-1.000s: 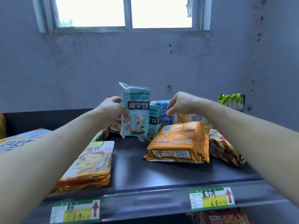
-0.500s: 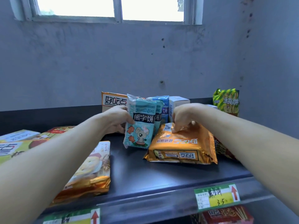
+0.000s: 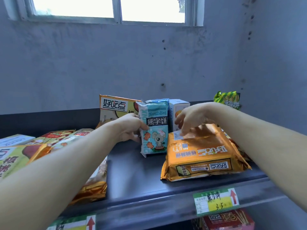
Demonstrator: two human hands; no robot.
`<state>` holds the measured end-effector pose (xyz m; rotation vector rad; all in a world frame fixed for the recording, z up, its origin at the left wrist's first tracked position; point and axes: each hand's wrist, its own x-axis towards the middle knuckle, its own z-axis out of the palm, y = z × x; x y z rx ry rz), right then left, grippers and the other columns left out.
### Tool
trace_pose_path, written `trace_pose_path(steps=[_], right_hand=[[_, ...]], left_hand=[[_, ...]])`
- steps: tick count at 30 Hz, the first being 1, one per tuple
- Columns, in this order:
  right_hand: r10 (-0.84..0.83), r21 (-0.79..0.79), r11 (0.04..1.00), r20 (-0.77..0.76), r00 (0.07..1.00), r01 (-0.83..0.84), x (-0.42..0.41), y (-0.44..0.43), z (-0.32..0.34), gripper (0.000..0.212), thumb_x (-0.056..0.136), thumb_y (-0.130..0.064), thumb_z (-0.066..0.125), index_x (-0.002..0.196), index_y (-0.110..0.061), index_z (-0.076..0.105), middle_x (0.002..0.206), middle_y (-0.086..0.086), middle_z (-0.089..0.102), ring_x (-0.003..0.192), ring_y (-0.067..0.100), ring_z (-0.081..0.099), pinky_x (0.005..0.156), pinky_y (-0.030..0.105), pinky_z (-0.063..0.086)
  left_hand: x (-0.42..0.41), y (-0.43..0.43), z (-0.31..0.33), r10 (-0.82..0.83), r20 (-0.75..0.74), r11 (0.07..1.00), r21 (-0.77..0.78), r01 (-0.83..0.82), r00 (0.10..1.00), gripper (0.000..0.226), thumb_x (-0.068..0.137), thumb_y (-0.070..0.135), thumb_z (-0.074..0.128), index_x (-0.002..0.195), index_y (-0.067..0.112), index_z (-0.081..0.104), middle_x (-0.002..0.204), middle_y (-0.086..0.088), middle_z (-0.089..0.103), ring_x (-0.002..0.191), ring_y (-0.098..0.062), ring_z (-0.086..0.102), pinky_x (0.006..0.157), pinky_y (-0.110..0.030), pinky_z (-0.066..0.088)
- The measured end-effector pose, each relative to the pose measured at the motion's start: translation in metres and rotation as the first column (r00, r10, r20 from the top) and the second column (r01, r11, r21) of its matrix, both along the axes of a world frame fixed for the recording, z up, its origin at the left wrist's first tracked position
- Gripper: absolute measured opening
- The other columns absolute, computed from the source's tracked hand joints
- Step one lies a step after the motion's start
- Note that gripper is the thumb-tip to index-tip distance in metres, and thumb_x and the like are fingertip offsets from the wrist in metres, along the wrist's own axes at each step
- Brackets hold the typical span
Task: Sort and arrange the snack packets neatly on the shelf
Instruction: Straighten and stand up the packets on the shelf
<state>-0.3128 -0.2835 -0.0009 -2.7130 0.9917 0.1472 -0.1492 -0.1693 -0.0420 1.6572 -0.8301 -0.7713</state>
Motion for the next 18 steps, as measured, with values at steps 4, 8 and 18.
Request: trace_pose_path(steps=[4,8,18], right_hand=[[0.015,0.056,0.998,0.234,0.972,-0.028,0.008,-0.002,-0.005,0.042,0.087,-0.016,0.064,0.128,-0.012,0.055,0.126,0.003,0.059,0.115,0.02,0.054,0.099,0.034,0.045],[0.003,0.048,0.999,0.296,0.955,-0.018,0.017,-0.005,-0.006,0.027,0.088,-0.015,0.062,0.115,-0.011,0.058,0.114,0.005,0.063,0.103,0.021,0.061,0.087,0.032,0.053],[0.055,-0.007,0.998,0.363,0.93,-0.056,0.015,-0.008,-0.017,0.024,0.09,-0.02,0.061,0.112,-0.009,0.063,0.107,0.007,0.068,0.094,0.022,0.066,0.085,0.035,0.055]], left_hand=[[-0.017,-0.007,-0.003,0.031,0.011,0.999,-0.045,-0.03,0.999,0.019,0.087,-0.01,0.053,0.097,0.006,0.055,0.096,-0.01,0.066,0.096,-0.029,0.063,0.088,-0.058,0.05],[-0.032,-0.02,-0.011,0.104,0.018,0.992,-0.079,-0.102,0.994,0.033,0.086,-0.007,0.055,0.117,0.001,0.052,0.107,-0.016,0.066,0.084,-0.027,0.066,0.064,-0.047,0.056],[-0.032,-0.013,-0.007,0.181,0.114,0.982,-0.082,-0.172,0.977,0.029,0.085,-0.007,0.056,0.112,0.002,0.052,0.111,-0.017,0.065,0.096,-0.033,0.066,0.078,-0.052,0.056]])
